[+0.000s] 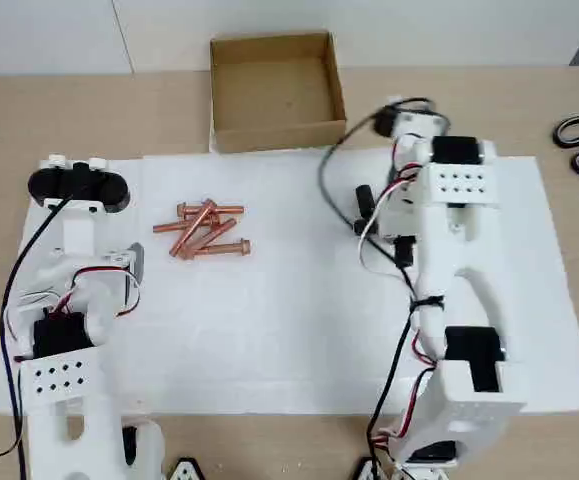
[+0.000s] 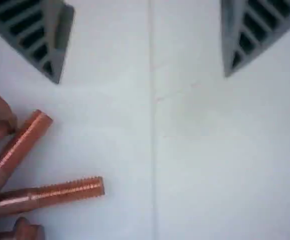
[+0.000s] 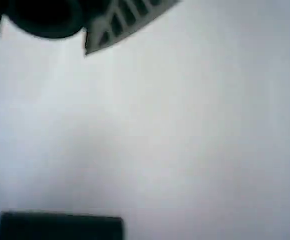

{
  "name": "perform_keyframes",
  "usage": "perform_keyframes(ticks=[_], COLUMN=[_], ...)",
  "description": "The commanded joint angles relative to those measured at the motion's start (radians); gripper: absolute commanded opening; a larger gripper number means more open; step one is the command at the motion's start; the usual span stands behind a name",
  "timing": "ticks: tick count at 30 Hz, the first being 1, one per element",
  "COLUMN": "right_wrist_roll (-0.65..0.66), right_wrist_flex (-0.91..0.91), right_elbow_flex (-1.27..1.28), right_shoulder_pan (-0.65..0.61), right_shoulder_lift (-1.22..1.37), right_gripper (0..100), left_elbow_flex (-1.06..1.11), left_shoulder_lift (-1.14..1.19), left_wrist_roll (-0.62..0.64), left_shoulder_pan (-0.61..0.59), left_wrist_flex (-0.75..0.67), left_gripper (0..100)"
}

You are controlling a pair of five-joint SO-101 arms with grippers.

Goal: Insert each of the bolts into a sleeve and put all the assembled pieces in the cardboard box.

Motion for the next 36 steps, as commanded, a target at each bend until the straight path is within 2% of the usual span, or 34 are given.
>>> perform_keyframes(ticks=[1, 12, 18, 23, 36], right_wrist_roll=[0.095, 0.064, 0.071, 0.095, 0.104], right_wrist_flex=[0.002, -0.050, -0.042, -0.041, 0.062], right_elbow_flex=[-0.020, -0.035, -0.035, -0.035, -0.035], right_shoulder_pan=[-0.035, -0.096, -0.124, -0.122, -0.119], right_shoulder_lift=[-0.010, 0.274, 0.263, 0.209, 0.082], right_gripper=[0.4, 0.5, 1.5, 10.4, 10.8], left_elbow_flex=[-0.021, -0.016, -0.016, -0.018, -0.016], left_shoulder_lift=[-0.005, -0.006, -0.006, -0.006, -0.006], left_wrist_roll=[0.006, 0.006, 0.006, 0.006, 0.006], left_shoulder_pan=[0.006, 0.006, 0.006, 0.006, 0.006], left_wrist_flex=[-0.023, -0.023, -0.021, -0.021, -0.018], left_gripper=[20, 20, 20, 20, 20])
